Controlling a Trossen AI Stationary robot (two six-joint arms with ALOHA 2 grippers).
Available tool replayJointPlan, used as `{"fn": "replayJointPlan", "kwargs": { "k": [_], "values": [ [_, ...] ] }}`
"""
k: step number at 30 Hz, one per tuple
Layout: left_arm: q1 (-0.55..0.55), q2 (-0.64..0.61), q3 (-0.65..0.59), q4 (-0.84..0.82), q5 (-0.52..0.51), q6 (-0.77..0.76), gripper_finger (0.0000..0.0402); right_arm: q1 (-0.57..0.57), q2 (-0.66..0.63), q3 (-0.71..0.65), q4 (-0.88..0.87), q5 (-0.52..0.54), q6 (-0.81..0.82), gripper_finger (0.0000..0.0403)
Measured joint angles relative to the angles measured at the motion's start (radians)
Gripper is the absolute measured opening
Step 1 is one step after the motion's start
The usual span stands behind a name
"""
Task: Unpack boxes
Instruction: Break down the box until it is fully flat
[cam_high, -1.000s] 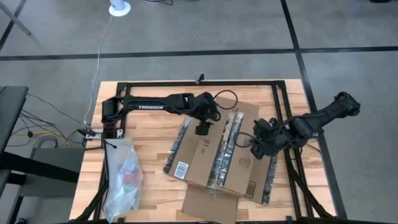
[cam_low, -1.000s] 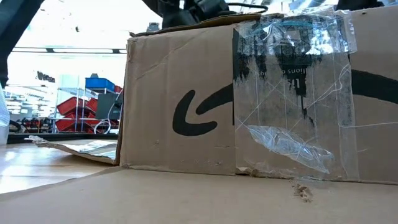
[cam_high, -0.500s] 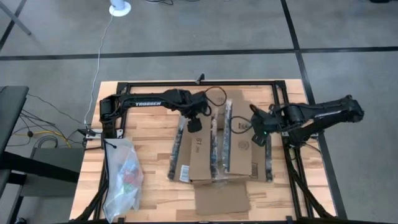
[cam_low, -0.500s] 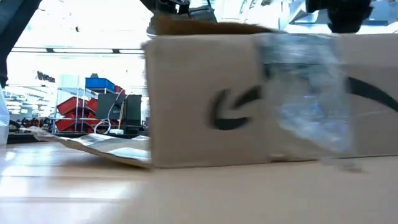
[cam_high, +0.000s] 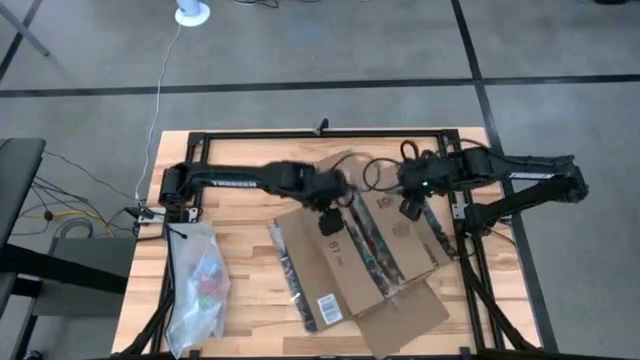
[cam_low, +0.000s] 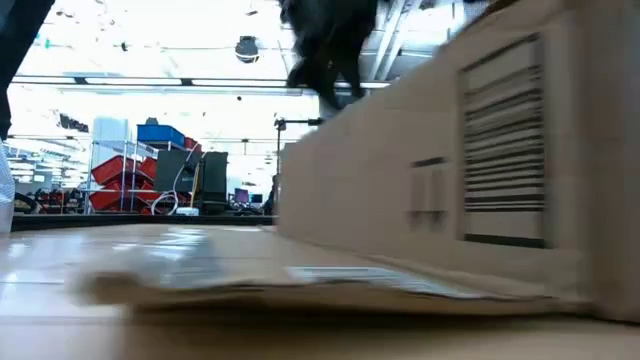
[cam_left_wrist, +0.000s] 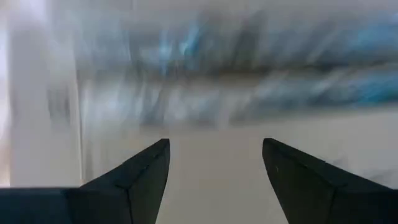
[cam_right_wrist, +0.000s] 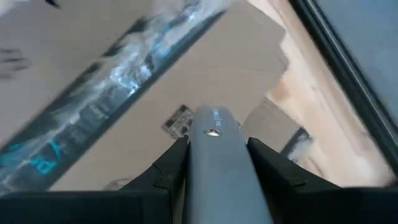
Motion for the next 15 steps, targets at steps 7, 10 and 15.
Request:
{"fn": "replayJointPlan", "kwargs": {
  "k": [7, 10, 15],
  "values": [
    [0.127, 0.003, 0.047, 0.078, -0.011, 0.34, 0.0242, 0.239, -0.012, 0.023, -0.043, -0.087, 0.356, 0.0116],
    [0.202, 0.001, -0.027, 0.111, 0.047, 0.415, 0.0242, 0.37, -0.007, -0.02, -0.03, -0.083, 0.532, 0.0116],
    [0.278, 0.002, -0.185, 0.217, 0.179, 0.442, 0.0242, 0.465, 0.02, -0.099, 0.021, -0.026, 0.723, 0.0116]
  ]
}}
